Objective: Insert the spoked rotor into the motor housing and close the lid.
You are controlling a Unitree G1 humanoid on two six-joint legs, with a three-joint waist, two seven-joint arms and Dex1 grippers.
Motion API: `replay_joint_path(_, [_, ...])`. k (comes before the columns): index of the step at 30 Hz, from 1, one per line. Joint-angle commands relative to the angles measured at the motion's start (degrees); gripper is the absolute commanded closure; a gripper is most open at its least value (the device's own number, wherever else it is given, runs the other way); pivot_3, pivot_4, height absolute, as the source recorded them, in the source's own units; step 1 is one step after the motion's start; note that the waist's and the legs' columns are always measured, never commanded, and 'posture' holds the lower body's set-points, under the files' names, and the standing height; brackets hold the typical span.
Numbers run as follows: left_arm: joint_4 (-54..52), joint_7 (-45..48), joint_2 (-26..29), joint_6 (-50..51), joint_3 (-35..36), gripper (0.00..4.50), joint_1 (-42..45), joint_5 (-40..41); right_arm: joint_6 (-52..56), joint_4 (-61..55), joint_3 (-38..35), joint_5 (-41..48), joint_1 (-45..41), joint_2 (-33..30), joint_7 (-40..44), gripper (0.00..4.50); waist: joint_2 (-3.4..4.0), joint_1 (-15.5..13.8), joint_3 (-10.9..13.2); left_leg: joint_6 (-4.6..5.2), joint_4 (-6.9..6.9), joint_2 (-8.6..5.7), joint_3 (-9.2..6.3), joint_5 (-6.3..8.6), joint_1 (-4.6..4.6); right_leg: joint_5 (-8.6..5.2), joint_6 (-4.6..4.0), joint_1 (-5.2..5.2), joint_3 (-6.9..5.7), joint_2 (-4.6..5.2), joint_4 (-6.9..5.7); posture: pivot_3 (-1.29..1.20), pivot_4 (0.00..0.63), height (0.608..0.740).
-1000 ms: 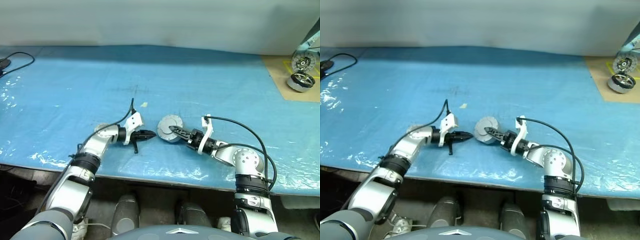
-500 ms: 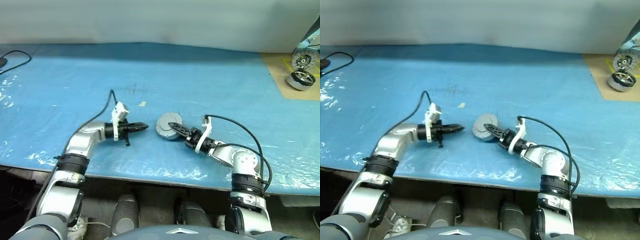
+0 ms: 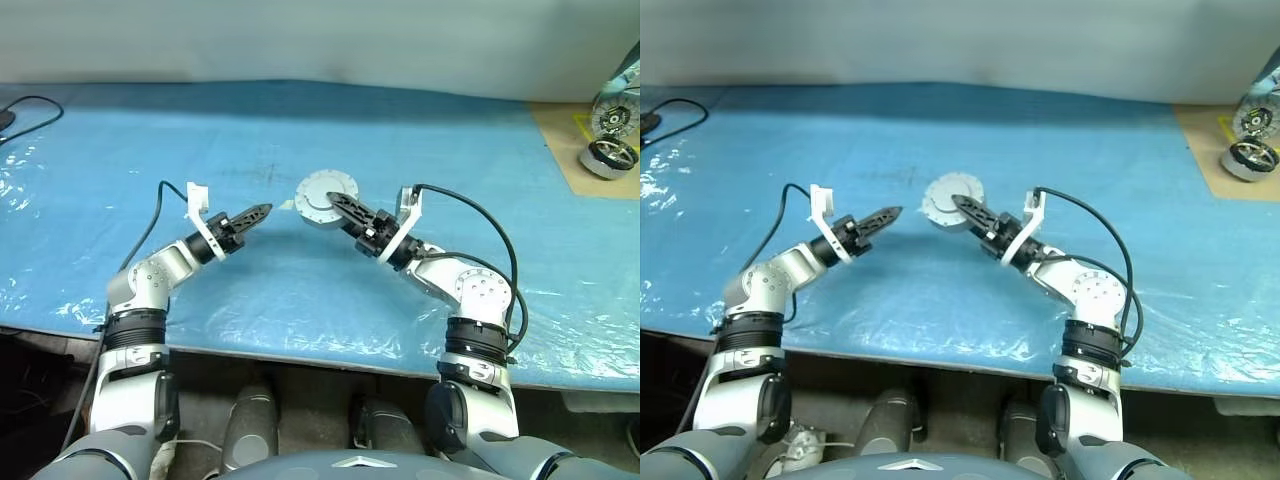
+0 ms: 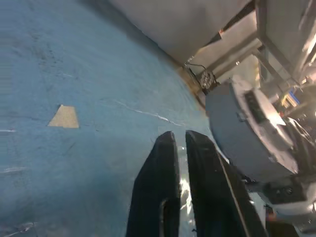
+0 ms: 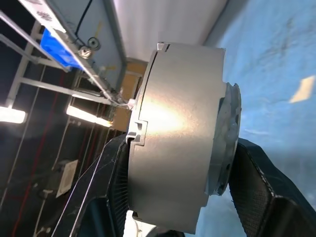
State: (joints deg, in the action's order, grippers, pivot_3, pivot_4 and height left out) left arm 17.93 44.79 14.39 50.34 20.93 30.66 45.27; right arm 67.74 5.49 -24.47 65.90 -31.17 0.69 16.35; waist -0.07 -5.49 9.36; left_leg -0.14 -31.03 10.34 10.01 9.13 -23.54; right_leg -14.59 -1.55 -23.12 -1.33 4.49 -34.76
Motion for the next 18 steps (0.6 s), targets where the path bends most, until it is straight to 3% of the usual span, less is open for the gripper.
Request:
replay_joint_path(1, [-8.19, -2.04, -1.71, 7.28, 2.94, 2.54, -1.59, 10.03, -0.04, -3.0, 0.62, 4.33, -1.96, -0.29, 0.59, 2.06, -0.03, -0.03, 0.02, 0.0, -0.04, 0.0, -0.01, 0.0, -0.03, 0.0, 0.0, 0.0, -0.03, 0.0, -0.01, 0.0, 0.15, 0.74])
replay_joint_path(4, [-11.03, -6.53, -3.68, 11.39, 6.53, 1.51, -2.08, 18.24, 0.28, -3.52, 1.66, 4.98, -1.7, -0.9, 0.81, 2.06, -0.04, -0.03, 0.02, -0.01, -0.11, 0.0, -0.01, 0.0, -0.06, 0.01, 0.01, -0.01, -0.07, 0.0, -0.07, 0.0, 0.15, 0.74])
replay_joint_path(8, [-13.6, -11.64, -4.71, 13.79, 7.34, 0.06, -3.31, 23.29, 0.36, -4.35, 2.77, 5.72, -1.38, -1.7, 0.91, 2.06, -0.04, 0.06, 0.02, -0.01, -0.21, 0.02, -0.03, 0.0, -0.01, 0.02, 0.02, 0.04, -0.05, -0.03, -0.12, 0.0, 0.15, 0.74])
replay_joint_path(14, [-11.48, -12.51, -6.6, 14.14, 1.8, 0.02, -4.44, 22.08, 0.43, -4.25, 3.62, 6.25, -1.72, -2.75, 0.86, 2.06, -0.04, -0.19, 0.02, -0.02, -0.25, -0.01, -0.11, 0.0, -0.04, 0.1, 0.17, 0.07, -0.05, -0.03, -0.09, 0.0, 0.15, 0.74])
replay_joint_path(18, [-5.7, -11.83, -8.04, 10.09, 1.9, 0.02, -2.85, 20.52, 0.57, -4.38, 3.94, 6.95, -2.0, -3.44, 0.91, 2.06, -0.04, -0.19, 0.03, -0.02, -0.33, -0.06, -0.19, 0.0, -0.05, 0.17, 0.28, 0.15, -0.03, -0.02, -0.07, 0.0, 0.15, 0.74])
